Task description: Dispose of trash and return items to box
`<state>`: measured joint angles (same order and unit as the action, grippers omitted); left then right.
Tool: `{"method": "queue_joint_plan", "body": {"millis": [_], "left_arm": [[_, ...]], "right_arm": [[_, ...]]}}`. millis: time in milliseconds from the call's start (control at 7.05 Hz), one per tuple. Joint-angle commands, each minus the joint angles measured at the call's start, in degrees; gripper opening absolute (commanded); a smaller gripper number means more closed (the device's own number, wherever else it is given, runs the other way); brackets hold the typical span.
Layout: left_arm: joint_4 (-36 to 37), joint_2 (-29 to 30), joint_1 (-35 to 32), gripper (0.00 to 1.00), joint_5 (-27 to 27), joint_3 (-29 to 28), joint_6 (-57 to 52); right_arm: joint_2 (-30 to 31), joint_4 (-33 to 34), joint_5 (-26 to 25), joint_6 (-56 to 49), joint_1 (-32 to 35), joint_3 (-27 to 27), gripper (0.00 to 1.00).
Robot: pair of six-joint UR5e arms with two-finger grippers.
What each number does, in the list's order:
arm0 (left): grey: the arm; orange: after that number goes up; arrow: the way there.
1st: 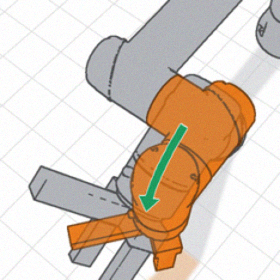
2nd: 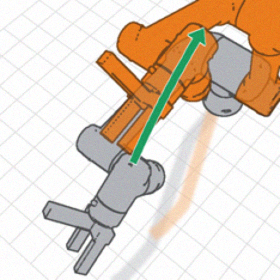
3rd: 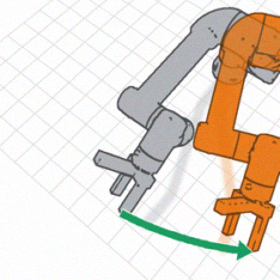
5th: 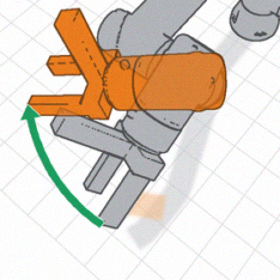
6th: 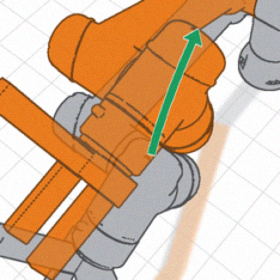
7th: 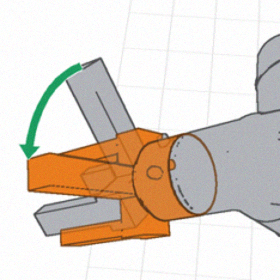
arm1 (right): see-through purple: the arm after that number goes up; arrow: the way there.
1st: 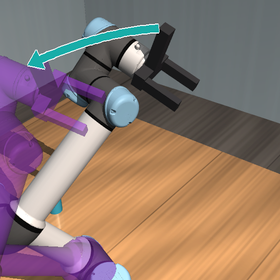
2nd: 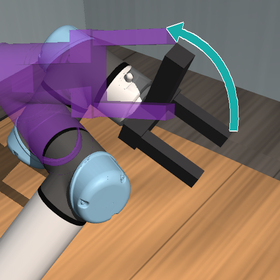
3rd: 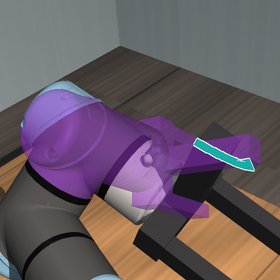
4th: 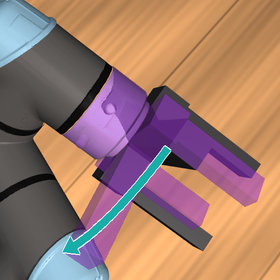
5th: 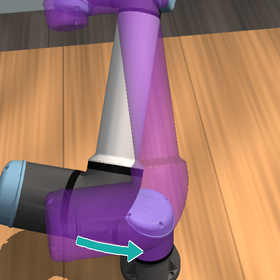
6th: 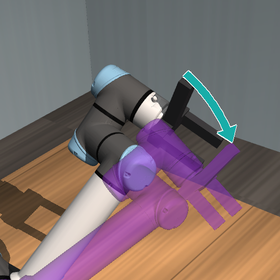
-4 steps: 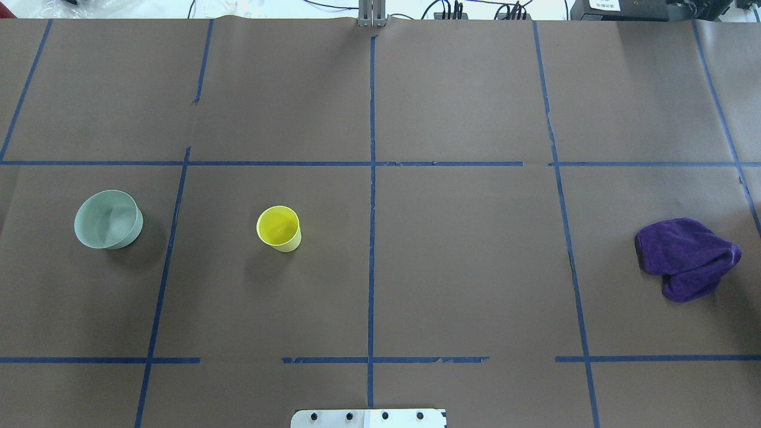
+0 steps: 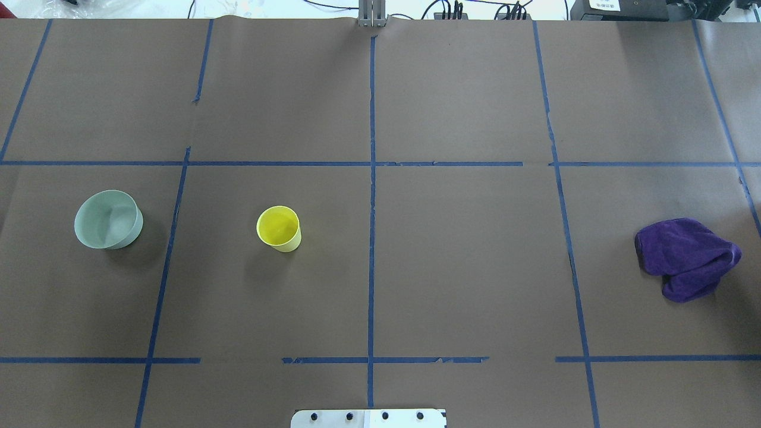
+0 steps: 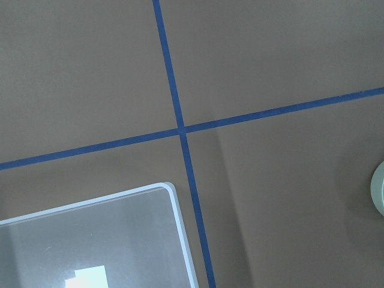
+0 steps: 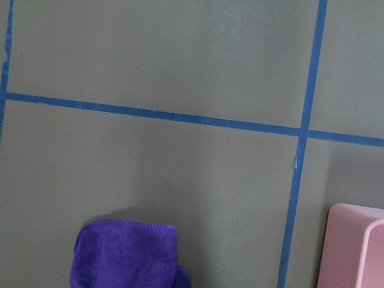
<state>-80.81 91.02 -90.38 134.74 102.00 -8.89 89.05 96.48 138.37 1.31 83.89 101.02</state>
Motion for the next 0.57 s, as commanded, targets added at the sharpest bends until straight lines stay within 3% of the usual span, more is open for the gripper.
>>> {"method": "queue_joint_plan", "body": {"millis": [0,426], "left_arm": [[-0.22,0.65,0.12,1.00,0.70,0.92,0.02],[-0.13,0.56,0.03,1.00,1.31,0.49,0.72]], "right_arm": [[-0.19,-0.24,0.05,0.00,-0.04,-0.38,1.00],[-0.37,-0.24,0.49,0.00,-0.13,-0.20,1.00]]}}
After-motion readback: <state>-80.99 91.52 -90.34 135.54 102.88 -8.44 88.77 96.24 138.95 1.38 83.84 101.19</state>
